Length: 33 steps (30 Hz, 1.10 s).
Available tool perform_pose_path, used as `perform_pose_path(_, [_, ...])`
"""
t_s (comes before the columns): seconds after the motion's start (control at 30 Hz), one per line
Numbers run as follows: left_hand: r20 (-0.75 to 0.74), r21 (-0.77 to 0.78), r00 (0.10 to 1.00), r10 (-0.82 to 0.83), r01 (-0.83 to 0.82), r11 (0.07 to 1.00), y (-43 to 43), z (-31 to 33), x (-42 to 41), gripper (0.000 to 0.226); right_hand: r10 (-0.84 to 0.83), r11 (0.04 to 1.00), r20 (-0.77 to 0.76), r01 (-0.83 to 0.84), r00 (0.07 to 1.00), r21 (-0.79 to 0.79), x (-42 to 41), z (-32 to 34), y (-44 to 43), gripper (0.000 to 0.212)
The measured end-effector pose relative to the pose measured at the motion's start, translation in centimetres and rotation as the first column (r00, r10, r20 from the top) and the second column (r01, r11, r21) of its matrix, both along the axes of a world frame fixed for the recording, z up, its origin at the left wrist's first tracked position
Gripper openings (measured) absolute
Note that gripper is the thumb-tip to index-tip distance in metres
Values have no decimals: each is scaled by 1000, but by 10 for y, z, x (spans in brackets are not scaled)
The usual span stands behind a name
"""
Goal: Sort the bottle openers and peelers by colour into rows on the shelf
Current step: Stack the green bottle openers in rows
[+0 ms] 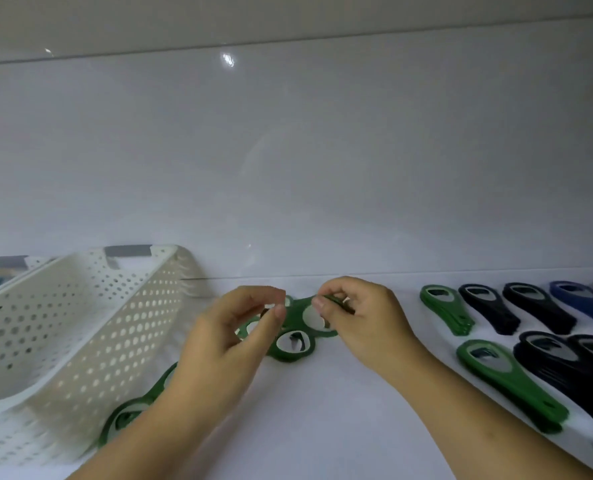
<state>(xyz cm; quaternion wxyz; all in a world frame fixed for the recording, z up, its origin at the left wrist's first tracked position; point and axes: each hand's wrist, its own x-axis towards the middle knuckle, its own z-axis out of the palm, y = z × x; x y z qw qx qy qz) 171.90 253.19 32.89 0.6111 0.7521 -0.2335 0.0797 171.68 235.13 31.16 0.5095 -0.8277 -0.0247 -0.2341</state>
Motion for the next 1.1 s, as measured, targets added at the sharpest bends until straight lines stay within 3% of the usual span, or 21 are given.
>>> perform_pose_path(0.1, [5,135,995,-100,99,986,8,6,1,27,196,981,91,-196,976,-13,-5,2,21,16])
perform_pose_path(0.2, [84,381,985,-148,106,919,13,8,5,19,230,971,140,-236,963,32,-9,1,32,10])
perform_pose_path(0.3, [-96,427,978,-187,210,880,15,1,8,30,149,978,176,-171,973,118,-13,1,34,11])
perform_pose_path(0.37, [-224,283,959,-173,234,930,11,-1,6,27,25,991,120,-40,992,125,-12,-2,30,11])
perform_pose_path(0.43, [-339,23,928,-157,176,984,8,3,6,23,-112,986,-32,107,993,-130,-9,-5,23,4])
perform_pose_path(0.47, [-399,-117,904,-154,116,986,7,6,7,22,-163,949,-139,117,977,-293,-9,-6,22,14])
perform_pose_path(0.53, [-486,-333,858,-164,-9,943,8,9,11,24,-230,877,-312,57,922,-477,-9,-6,22,36])
perform_pose_path(0.63, [-544,-497,814,-206,-115,860,12,10,18,26,-231,852,-361,9,903,-524,-10,-3,29,46])
perform_pose_path(0.73, [-567,-533,793,-223,-146,834,15,11,22,24,-210,890,-371,20,905,-456,-8,-4,27,34])
perform_pose_path(0.87, [-573,-585,793,-207,-219,781,19,9,30,24,-161,967,-276,95,947,-237,-4,-10,18,7])
perform_pose_path(0.93, [-577,-579,798,-175,-249,776,21,9,33,23,-117,993,-220,108,969,-54,-4,-9,16,15])
perform_pose_path(1.03, [-576,-511,792,-204,-153,846,21,9,29,22,4,977,-173,33,985,211,-8,0,21,19])
perform_pose_path(1.1, [-584,-409,771,-254,-9,912,19,8,23,23,87,956,-149,-40,985,292,-13,4,25,17])
